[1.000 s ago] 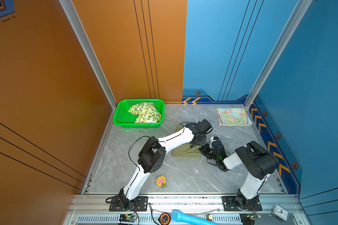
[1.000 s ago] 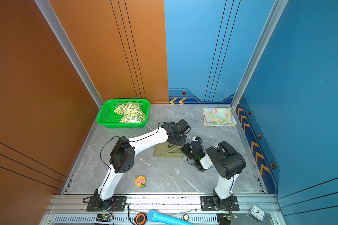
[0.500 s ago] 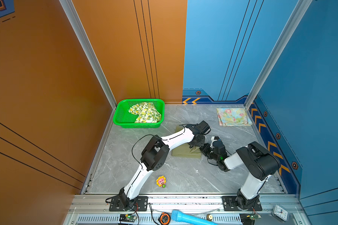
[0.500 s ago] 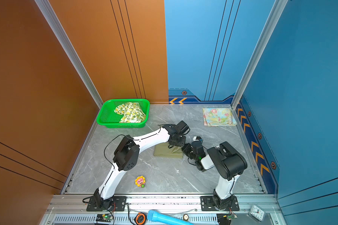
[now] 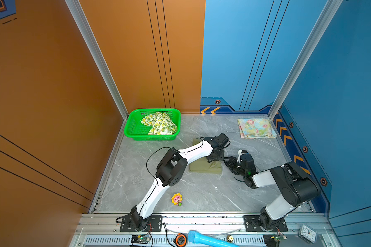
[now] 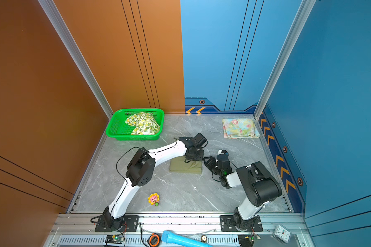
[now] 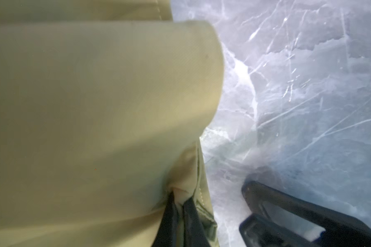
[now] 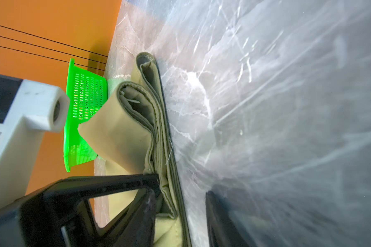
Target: Fold and stack the skirts
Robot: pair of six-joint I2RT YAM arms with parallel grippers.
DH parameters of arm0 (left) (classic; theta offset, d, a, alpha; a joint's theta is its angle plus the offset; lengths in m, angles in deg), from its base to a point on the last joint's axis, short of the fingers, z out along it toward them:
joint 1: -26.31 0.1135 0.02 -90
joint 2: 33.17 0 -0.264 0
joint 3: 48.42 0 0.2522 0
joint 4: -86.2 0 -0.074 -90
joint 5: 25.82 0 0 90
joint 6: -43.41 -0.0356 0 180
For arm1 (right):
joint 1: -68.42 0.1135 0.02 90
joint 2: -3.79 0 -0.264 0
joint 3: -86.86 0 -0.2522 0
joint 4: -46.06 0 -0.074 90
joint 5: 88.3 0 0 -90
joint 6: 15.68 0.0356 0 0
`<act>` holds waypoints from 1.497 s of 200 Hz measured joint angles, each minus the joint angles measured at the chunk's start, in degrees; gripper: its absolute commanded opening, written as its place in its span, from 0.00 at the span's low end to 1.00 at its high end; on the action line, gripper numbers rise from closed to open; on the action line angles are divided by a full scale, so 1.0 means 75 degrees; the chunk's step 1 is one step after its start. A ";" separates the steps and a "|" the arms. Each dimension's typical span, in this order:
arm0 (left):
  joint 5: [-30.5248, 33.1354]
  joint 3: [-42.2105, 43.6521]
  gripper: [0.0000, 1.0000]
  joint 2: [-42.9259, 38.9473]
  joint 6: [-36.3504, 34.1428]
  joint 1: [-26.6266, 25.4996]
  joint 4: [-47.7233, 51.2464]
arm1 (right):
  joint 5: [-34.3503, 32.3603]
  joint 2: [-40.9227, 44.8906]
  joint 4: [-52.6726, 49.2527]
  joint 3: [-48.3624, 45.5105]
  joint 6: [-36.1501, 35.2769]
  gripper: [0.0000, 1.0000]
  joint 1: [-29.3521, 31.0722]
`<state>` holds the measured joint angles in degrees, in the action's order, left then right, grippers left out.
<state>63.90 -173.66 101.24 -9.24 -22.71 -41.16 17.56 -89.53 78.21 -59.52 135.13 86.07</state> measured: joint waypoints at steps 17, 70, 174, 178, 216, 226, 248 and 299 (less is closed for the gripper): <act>-0.0070 0.0000 0.27 0.0012 0.0082 0.0000 -0.0076 | 0.0093 0.0050 -0.0012 -0.0029 -0.0082 0.46 -0.0029; -0.0239 -0.0003 0.43 0.0012 0.0090 0.0038 -0.0245 | 0.0265 0.0102 0.0061 -0.0137 -0.0134 0.47 -0.0093; -0.0466 0.0000 0.44 0.0012 0.0117 0.0128 -0.0187 | -0.0175 0.0102 0.0204 -0.0184 -0.0070 0.47 0.0254; -0.0466 0.0000 0.44 0.0012 0.0114 0.0131 -0.0184 | -0.0189 0.0102 0.0221 -0.0198 -0.0061 0.47 0.0259; -0.0525 0.0003 0.43 0.0012 0.0175 0.0152 -0.0315 | -0.0047 0.0303 0.0283 -0.0449 -0.0044 0.47 0.0475; -0.0554 0.0012 0.43 0.0012 0.0181 0.0160 -0.0332 | 0.0044 0.0425 0.0204 -0.0530 -0.0047 0.47 0.0565; -0.0577 0.0061 0.43 0.0006 0.0181 0.0178 -0.0402 | 0.0082 0.0877 -0.0306 -0.0670 -0.0055 0.47 0.0606; -0.0583 0.0154 0.43 -0.0029 0.0201 0.0178 -0.0539 | 0.0047 0.2393 -0.2124 -0.0915 -0.0085 0.56 0.0597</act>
<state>59.53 -172.50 101.02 -7.74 -21.37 -45.21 17.90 -71.58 62.28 -66.39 134.50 90.55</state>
